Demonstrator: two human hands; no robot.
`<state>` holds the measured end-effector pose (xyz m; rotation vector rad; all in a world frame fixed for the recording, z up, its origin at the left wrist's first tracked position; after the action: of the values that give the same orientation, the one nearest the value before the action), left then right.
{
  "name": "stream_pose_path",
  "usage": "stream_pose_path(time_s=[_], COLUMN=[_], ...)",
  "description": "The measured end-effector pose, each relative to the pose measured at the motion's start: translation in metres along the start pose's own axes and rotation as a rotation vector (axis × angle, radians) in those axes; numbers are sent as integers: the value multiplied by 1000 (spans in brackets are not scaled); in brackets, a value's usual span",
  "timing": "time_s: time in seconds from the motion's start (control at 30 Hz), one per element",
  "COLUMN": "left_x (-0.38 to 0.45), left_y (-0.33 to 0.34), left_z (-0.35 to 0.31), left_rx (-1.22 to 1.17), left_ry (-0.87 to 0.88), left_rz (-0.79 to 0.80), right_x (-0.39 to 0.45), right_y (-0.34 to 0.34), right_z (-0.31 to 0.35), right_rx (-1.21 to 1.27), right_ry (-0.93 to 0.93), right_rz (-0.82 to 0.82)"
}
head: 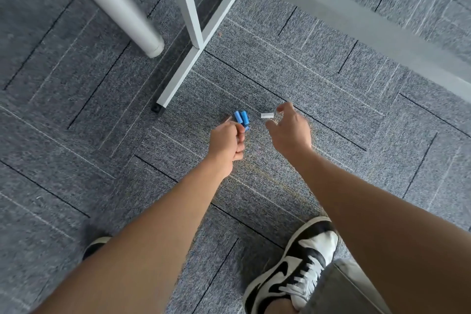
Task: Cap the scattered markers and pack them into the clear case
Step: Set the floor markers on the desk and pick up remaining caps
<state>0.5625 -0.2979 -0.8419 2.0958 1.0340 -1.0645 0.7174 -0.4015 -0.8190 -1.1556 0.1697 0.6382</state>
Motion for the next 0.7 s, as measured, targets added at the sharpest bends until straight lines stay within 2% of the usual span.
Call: stream_pose_path(time_s=[0.1,0.2,0.3,0.37,0.5,0.7], left_x=[7,4,0,-2,-6,-7], left_y=[-18,-16,-10,-3,9,18], left_z=[-12,-28,-34,-35,-35,-35], left_rx=[329,713,982,1106,1306,1436], left_ry=[165,376,487,541,626,661], left_rz=[-161,-188,-194,-183,-228,-281], right_x=[2,4,4,2,-7,-8], right_y=[1,5,8,10,13,15], right_z=[12,18,21,19,7,-17], right_rx=[-78,-149,-235,-261,-160,-9], right_ry=[-66,-87,-86,-75,3,112], right_rz=[4,16,13,22,46,64])
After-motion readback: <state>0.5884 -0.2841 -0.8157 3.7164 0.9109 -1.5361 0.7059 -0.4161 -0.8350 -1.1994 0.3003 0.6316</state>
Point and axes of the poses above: each hand's wrist, its own x-axis towards the middle knuckle, its own y-axis out of the palm, z = x × y, the point moved 9 cm from there along x, towards the middle knuckle, and after that the axes turned 1 degree about y, right-handed, at the moved point
